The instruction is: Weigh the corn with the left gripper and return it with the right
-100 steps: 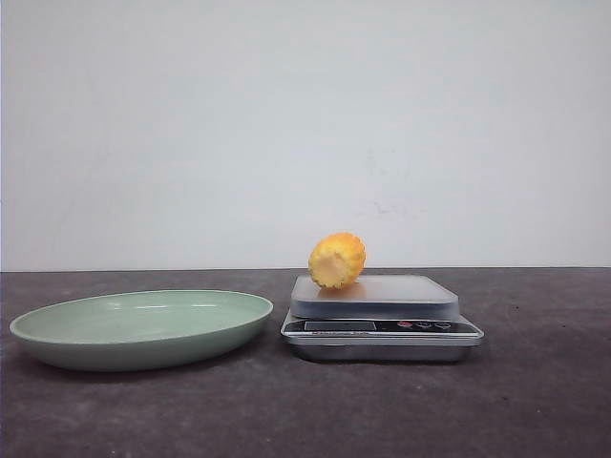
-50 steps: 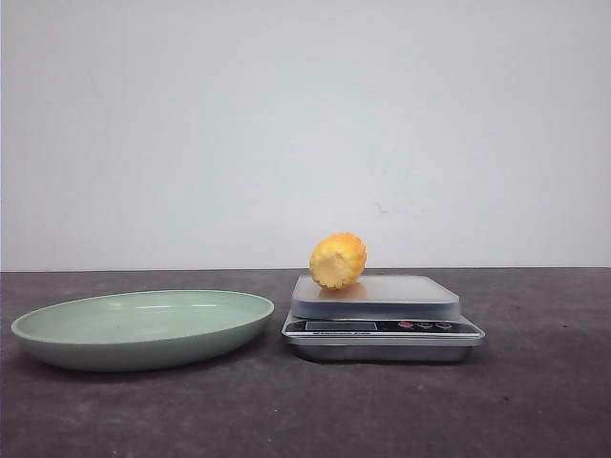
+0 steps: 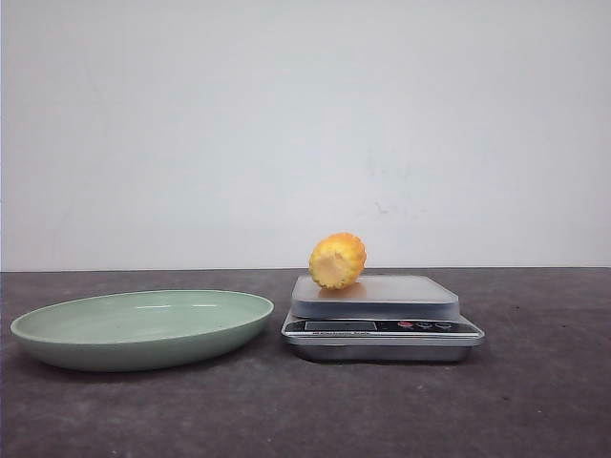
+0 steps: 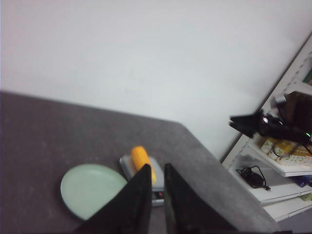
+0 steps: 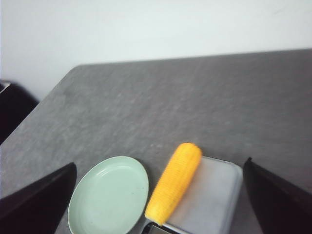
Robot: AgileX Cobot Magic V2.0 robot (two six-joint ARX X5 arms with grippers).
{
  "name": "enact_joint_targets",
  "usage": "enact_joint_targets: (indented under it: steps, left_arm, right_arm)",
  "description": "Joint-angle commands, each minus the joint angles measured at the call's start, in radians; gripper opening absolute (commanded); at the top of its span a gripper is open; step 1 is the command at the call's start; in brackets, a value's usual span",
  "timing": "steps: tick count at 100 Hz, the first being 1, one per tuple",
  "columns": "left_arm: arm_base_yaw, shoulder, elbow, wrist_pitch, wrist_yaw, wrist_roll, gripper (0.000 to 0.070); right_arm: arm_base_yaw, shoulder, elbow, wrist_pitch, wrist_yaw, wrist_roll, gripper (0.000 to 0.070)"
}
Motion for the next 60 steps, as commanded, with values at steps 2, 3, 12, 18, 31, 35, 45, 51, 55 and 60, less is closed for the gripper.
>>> enact_joint_targets:
  steps: [2, 3, 12, 18, 31, 35, 45, 51, 55, 60]
  left_arm:
    - [0.006, -0.006, -0.006, -0.045, 0.004, -0.017, 0.0002]
    - [0.008, -0.006, -0.008, -0.045, 0.005, -0.016, 0.0002]
    - [0.014, -0.006, -0.027, -0.045, 0.005, -0.001, 0.0002]
    - [0.016, -0.006, -0.042, -0.045, 0.005, 0.003, 0.0002]
    - [0.017, -0.006, -0.059, -0.045, 0.005, 0.005, 0.0002]
    - [0.018, -0.006, -0.060, -0.045, 0.005, 0.004, 0.0002]
    - [0.018, -0.006, -0.060, -0.045, 0.002, 0.004, 0.0002]
    - [0.019, -0.006, -0.060, -0.045, 0.002, 0.000, 0.0002]
    - [0.019, -0.006, -0.060, -0.045, 0.002, -0.001, 0.0002]
    - [0.019, -0.006, -0.060, -0.045, 0.002, -0.003, 0.0002]
  right_arm:
    - [0.063, 0.093, 0.016, 0.029, 0.074, 0.033, 0.0700]
    - [0.067, 0.099, 0.016, 0.030, 0.080, 0.032, 0.0700]
    - [0.132, 0.209, 0.016, 0.040, 0.210, 0.033, 0.0700]
    - [0.162, 0.283, 0.016, 0.040, 0.256, 0.037, 0.0700]
    - [0.181, 0.426, 0.016, 0.051, 0.257, 0.053, 0.0700]
    - [0.188, 0.462, 0.016, 0.058, 0.257, 0.068, 0.0700]
    - [0.196, 0.534, 0.016, 0.103, 0.240, 0.109, 0.0700]
    - [0.196, 0.565, 0.017, 0.134, 0.223, 0.121, 0.0700]
    - [0.198, 0.578, 0.017, 0.153, 0.210, 0.127, 0.0700]
    - [0.198, 0.589, 0.018, 0.166, 0.202, 0.144, 0.0700]
